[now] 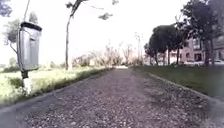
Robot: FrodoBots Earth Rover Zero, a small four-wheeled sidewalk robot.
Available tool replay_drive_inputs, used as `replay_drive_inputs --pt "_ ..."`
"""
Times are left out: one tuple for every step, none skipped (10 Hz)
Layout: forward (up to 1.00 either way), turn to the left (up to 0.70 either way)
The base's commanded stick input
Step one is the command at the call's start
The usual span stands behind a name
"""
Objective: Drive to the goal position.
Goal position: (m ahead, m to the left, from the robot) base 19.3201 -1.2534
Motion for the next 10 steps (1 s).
replay_drive_inputs --pt "0.7 0.0" --pt "0.7 0.0" --pt "0.7 0.0" --pt "0.7 0.0" --pt "0.7 0.0" --pt "0.7 0.0" --pt "0.7 0.0" --pt "0.7 0.0" --pt "0.7 0.0" --pt "0.7 0.0"
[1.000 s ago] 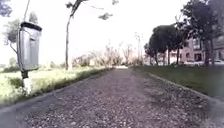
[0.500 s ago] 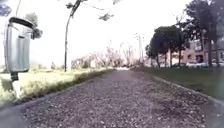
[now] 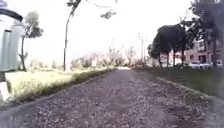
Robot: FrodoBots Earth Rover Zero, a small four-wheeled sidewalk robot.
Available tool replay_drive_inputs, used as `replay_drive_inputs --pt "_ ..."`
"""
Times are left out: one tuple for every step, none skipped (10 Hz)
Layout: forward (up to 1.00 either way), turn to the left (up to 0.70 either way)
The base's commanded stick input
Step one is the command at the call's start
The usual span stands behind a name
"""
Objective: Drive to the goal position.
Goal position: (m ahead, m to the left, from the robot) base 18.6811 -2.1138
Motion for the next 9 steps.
replay_drive_inputs --pt "0.7 0.0" --pt "0.7 0.0" --pt "0.7 0.0" --pt "0.7 0.0" --pt "0.7 0.0" --pt "0.7 0.0" --pt "0.7 0.0" --pt "0.7 0.0" --pt "0.7 0.0"
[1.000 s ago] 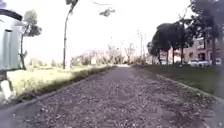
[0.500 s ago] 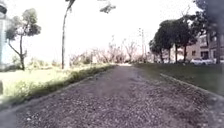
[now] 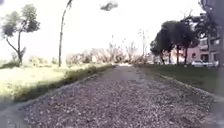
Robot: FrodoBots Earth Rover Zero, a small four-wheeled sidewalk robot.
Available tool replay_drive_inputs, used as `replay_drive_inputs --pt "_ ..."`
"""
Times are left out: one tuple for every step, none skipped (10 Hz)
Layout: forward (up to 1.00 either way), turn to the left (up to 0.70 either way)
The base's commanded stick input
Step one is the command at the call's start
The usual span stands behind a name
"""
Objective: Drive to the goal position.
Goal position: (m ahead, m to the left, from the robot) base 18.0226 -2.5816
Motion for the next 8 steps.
replay_drive_inputs --pt "0.7 0.0" --pt "0.7 0.0" --pt "0.7 0.0" --pt "0.7 0.0" --pt "0.7 0.0" --pt "0.7 0.0" --pt "0.7 0.0" --pt "0.7 0.0"
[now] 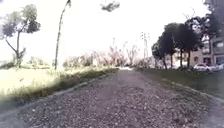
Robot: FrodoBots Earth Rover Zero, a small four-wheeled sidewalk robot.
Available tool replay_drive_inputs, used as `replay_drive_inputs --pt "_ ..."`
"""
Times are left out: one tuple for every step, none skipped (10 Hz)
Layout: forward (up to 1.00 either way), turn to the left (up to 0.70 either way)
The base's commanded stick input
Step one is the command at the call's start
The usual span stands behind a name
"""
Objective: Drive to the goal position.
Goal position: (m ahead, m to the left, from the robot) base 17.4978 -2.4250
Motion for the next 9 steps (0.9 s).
replay_drive_inputs --pt "0.7 0.0" --pt "0.7 0.0" --pt "0.7 0.0" --pt "0.7 0.0" --pt "0.7 0.0" --pt "0.7 0.0" --pt "0.7 0.0" --pt "0.7 0.0" --pt "0.7 0.0"
